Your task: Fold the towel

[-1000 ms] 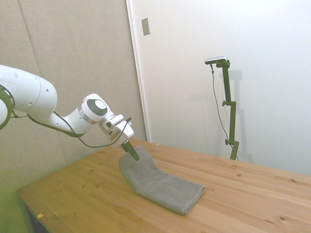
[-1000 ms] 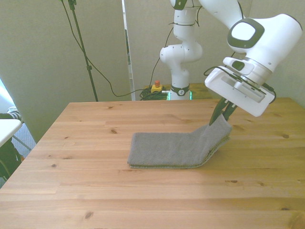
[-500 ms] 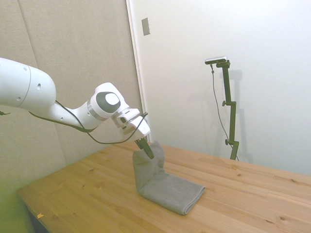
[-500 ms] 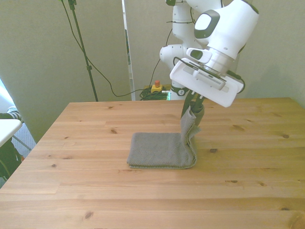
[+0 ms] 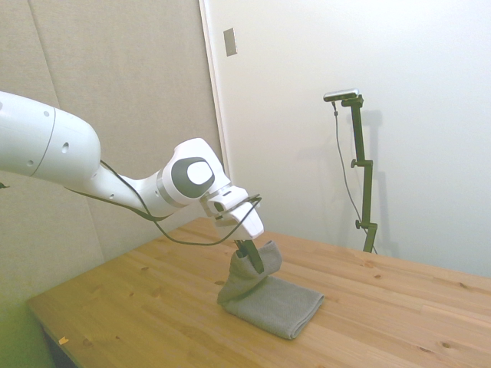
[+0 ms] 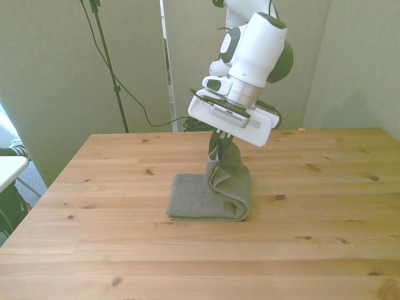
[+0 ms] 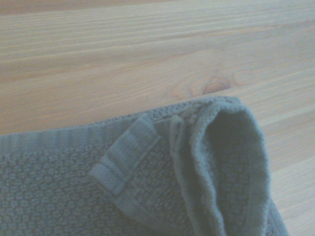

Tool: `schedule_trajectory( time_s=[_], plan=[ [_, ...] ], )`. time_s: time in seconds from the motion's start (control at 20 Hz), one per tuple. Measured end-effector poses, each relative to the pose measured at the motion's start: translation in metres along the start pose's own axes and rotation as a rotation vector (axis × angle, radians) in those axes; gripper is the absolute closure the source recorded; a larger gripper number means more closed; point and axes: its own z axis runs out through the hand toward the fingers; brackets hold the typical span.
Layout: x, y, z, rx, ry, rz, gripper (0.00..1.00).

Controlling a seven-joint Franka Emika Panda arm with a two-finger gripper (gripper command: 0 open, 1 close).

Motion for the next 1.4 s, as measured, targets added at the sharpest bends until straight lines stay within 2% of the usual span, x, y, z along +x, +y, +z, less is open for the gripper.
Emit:
schedule_trajectory(
  time_s=[0.3,0.6,0.75,0.9,1.15,1.4],
  plan=[
    [0.035,0.025,0.014,-0.003,-0.05,0.004,1.0],
    [0.043,0.008,0.026,0.145,-0.324,-0.111,1.0],
    [0.051,0.005,0.027,0.185,-0.467,-0.193,1.0],
    [0.061,0.007,0.016,0.202,-0.573,-0.303,1.0],
    [0.086,0.009,0.013,0.211,-0.559,-0.434,1.0],
    [0.095,0.009,0.017,0.226,-0.581,-0.477,1.0]
  ],
)
